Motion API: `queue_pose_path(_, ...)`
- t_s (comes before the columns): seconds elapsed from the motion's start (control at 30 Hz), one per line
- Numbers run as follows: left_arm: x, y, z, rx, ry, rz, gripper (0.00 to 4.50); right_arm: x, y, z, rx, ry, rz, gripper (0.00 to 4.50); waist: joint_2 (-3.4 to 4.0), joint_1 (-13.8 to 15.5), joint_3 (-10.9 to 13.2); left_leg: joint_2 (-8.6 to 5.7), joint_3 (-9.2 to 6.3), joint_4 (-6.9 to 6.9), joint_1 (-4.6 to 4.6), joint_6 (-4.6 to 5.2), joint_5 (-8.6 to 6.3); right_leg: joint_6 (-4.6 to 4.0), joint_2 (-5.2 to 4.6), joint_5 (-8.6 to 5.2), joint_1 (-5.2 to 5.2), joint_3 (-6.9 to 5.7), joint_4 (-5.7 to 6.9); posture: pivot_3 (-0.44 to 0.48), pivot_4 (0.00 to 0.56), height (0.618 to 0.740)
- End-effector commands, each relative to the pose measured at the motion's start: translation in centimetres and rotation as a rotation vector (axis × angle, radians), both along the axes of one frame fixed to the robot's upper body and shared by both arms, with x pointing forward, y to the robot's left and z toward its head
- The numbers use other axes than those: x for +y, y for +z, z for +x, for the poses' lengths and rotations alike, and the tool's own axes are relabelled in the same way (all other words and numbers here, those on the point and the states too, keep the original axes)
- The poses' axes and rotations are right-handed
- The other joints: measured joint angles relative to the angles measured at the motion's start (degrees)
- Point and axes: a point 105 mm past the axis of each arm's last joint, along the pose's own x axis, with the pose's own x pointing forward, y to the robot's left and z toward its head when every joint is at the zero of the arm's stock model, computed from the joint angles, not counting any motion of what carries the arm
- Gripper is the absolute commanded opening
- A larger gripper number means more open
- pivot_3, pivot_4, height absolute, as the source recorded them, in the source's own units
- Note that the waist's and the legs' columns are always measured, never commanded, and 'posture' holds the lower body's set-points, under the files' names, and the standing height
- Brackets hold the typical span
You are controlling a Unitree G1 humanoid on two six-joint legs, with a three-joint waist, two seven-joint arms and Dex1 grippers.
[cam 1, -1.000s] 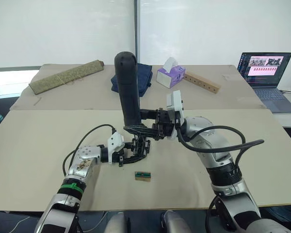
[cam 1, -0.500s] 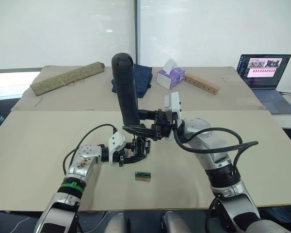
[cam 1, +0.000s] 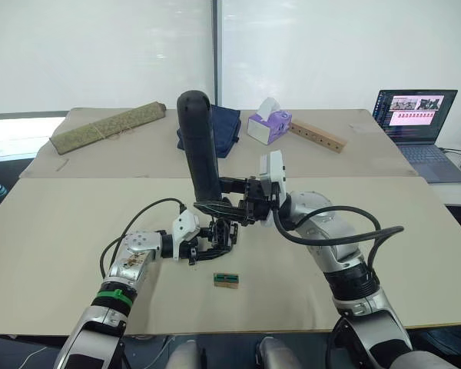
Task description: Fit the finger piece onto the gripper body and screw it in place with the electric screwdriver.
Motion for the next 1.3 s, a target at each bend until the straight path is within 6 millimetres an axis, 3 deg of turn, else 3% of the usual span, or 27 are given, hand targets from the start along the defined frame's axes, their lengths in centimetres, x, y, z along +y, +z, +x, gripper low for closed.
queue_pose_path(0.03, 0.3, -1.6, -0.5, 0.061, 0.007, 0.038, 2.28, 0.1, -5.0, 0.6, 0.147, -0.04, -0.167, 1.9, -0.01, 0.0, 0.0, 0.0, 0.0, 0.0, 0.0, 0.0, 0.0, 0.0, 0.0, 0.0, 0.0, 0.0, 0.0, 0.0, 0.15, 0.74)
queue_pose_path(0.47, 0.3, -1.7, -0.5, 0.064, 0.01, 0.037, 2.28, 0.1, -4.7, 0.5, 0.134, -0.037, -0.145, 1.9, -0.02, 0.0, -0.1, 0.01, -0.03, -0.03, 0.01, 0.0, 0.0, -0.01, -0.01, -0.01, 0.0, 0.0, -0.03, 0.0, 0.15, 0.74)
queue_pose_path(0.6, 0.3, -1.8, -0.6, 0.066, 0.012, 0.037, 2.28, 0.1, -2.8, 0.3, 0.079, -0.005, -0.081, 1.9, -0.02, 0.0, -0.1, 0.01, -0.05, -0.04, 0.0, 0.0, 0.0, -0.01, -0.01, -0.01, 0.0, 0.01, -0.05, 0.0, 0.15, 0.74)
queue_pose_path(0.77, 0.5, -2.0, -0.6, 0.072, 0.024, 0.045, 2.28, -0.3, 2.9, -1.2, -0.066, 0.095, 0.108, 1.9, 0.01, 0.0, 0.0, 0.01, -0.09, -0.04, -0.09, 0.0, 0.0, -0.01, -0.01, -0.01, -0.07, 0.01, -0.06, 0.0, 0.15, 0.74)
queue_pose_path(0.87, 0.6, -2.3, -0.7, 0.08, 0.028, 0.054, 2.28, -0.6, 5.0, -2.2, -0.122, 0.15, 0.165, 1.9, 0.03, 0.0, 0.1, 0.01, -0.12, -0.02, -0.34, 0.0, 0.0, -0.01, -0.01, -0.01, -0.24, -0.02, -0.09, 0.0, 0.15, 0.74)
queue_pose_path(1.27, 0.9, -3.0, -0.5, 0.108, 0.058, 0.069, 2.28, -1.0, 7.5, -4.0, -0.193, 0.248, 0.206, 1.9, 0.05, 0.1, 0.1, -0.01, -0.17, 0.04, -0.57, 0.0, 0.0, -0.01, -0.03, 0.01, -0.5, -0.01, 0.01, 0.0, 0.15, 0.74)
queue_pose_path(1.3, 0.9, -3.0, -0.5, 0.109, 0.058, 0.07, 2.78, -1.0, 7.7, -4.1, -0.196, 0.256, 0.21, 1.9, 0.05, 0.1, 0.1, -0.01, -0.17, 0.04, -0.58, 0.0, 0.0, 0.0, -0.03, 0.01, -0.5, -0.01, 0.01, 0.0, 0.15, 0.74)
